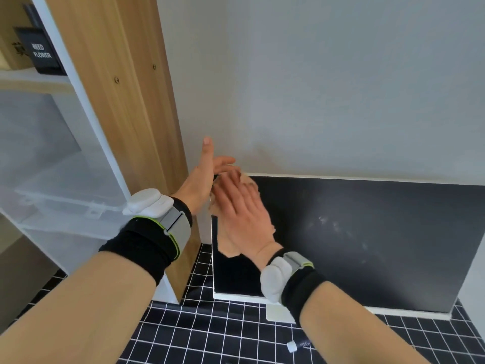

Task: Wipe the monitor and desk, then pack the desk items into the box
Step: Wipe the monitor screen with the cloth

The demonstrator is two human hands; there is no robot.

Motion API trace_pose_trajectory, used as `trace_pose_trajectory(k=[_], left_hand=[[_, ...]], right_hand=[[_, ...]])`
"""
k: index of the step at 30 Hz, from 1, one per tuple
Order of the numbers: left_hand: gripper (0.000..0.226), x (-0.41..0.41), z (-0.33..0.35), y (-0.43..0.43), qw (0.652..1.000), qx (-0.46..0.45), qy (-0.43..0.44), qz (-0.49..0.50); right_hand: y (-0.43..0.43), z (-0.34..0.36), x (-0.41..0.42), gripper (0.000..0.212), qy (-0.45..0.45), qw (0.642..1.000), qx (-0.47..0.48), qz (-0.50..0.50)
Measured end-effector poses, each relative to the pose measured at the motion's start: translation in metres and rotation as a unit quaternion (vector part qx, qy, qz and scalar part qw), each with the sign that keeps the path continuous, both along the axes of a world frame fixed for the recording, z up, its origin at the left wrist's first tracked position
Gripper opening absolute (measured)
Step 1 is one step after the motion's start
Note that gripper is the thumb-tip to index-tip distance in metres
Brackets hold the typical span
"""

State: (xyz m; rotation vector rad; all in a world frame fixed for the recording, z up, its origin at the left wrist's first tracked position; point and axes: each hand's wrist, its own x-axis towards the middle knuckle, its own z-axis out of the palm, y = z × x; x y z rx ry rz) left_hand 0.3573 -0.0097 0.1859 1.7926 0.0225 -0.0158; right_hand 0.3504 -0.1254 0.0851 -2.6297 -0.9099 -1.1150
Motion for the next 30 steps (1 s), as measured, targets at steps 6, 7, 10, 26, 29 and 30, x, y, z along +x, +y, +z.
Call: trace_pose_trajectory(k=[6, 7, 10, 26, 29, 30], left_hand=[[0.087, 0.002, 0.000, 0.001, 0.998, 0.057, -0.004, -0.015], [0.085, 0.002, -0.001, 0.000, 0.997, 0.072, -0.008, -0.016], [0.083, -0.001, -0.004, -0.001, 0.993, 0.116, -0.024, -0.012], [0.089, 0.004, 0.005, -0.116, 0.904, 0.390, -0.108, -0.139], [0.079, 0.007, 0.010, -0.121, 0.902, 0.407, -0.048, -0.137], [0.084, 0.009, 0.013, -0.118, 0.909, 0.390, -0.026, -0.144]], right_hand=[[-0.012, -0.080, -0.036, 0.074, 0.126, 0.956, -0.241, 0.110], [-0.023, -0.097, -0.044, 0.073, 0.146, 0.943, -0.272, 0.127], [-0.061, -0.142, -0.067, 0.068, 0.168, 0.917, -0.339, 0.129], [-0.139, 0.016, -0.102, 0.024, 0.375, 0.570, 0.728, 0.071], [-0.167, 0.012, -0.098, 0.031, 0.432, 0.394, 0.807, 0.085], [-0.171, 0.011, -0.097, 0.035, 0.441, 0.341, 0.825, 0.093]])
